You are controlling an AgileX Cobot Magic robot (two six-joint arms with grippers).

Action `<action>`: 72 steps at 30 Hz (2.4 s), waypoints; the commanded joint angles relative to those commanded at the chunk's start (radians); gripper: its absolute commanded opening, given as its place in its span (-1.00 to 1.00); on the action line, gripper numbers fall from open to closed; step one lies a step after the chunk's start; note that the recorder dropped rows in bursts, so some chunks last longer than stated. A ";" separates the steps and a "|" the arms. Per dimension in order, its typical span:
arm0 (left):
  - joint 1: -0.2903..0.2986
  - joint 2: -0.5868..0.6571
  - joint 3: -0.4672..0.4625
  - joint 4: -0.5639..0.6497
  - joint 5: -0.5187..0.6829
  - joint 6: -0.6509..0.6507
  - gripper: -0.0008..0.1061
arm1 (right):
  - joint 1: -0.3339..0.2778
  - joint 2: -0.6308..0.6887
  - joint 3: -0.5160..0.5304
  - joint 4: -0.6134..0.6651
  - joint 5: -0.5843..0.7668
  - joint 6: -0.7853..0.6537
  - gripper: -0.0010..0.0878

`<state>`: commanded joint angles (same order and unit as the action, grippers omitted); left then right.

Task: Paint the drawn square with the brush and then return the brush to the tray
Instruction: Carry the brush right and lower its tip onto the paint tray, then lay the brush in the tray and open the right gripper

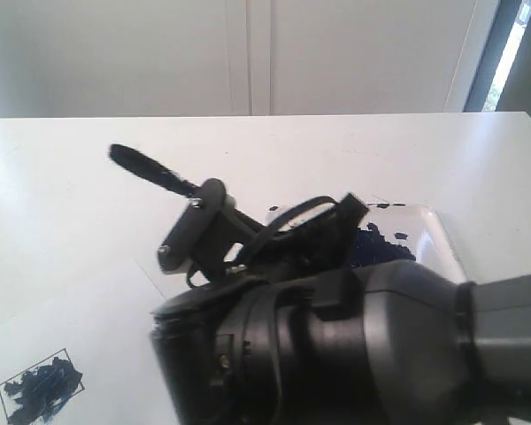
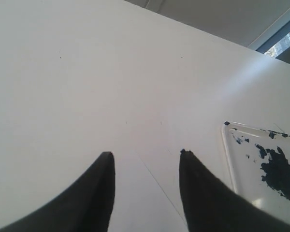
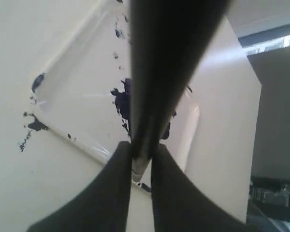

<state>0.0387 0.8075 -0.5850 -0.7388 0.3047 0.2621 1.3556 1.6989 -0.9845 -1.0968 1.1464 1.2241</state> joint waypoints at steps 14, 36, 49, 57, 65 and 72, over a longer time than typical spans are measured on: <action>0.000 -0.237 0.158 -0.052 -0.057 -0.001 -0.09 | -0.021 -0.135 0.242 0.054 -0.057 0.228 -0.98; 0.000 -0.393 0.217 -0.067 -0.010 -0.001 -0.09 | -0.082 -0.119 0.520 0.031 -0.237 0.582 -0.98; 0.000 -0.400 0.217 -0.060 0.005 0.006 -0.09 | -0.100 -0.119 0.520 0.020 -0.316 0.622 -0.60; 0.000 -0.400 0.248 -0.060 -0.049 0.006 -0.09 | -0.100 -0.128 0.520 0.008 -0.311 0.612 0.12; 0.000 -0.400 0.334 -0.119 -0.103 0.003 -0.09 | -0.100 -0.290 0.472 0.004 -0.252 0.502 0.12; 0.000 -0.400 0.334 -0.119 -0.106 0.040 -0.09 | -0.100 -0.526 0.455 0.000 -0.263 0.465 -0.07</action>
<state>0.0387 0.4078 -0.2512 -0.8582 0.1983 0.3016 1.2555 1.1724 -0.5292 -1.0966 0.8834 1.6886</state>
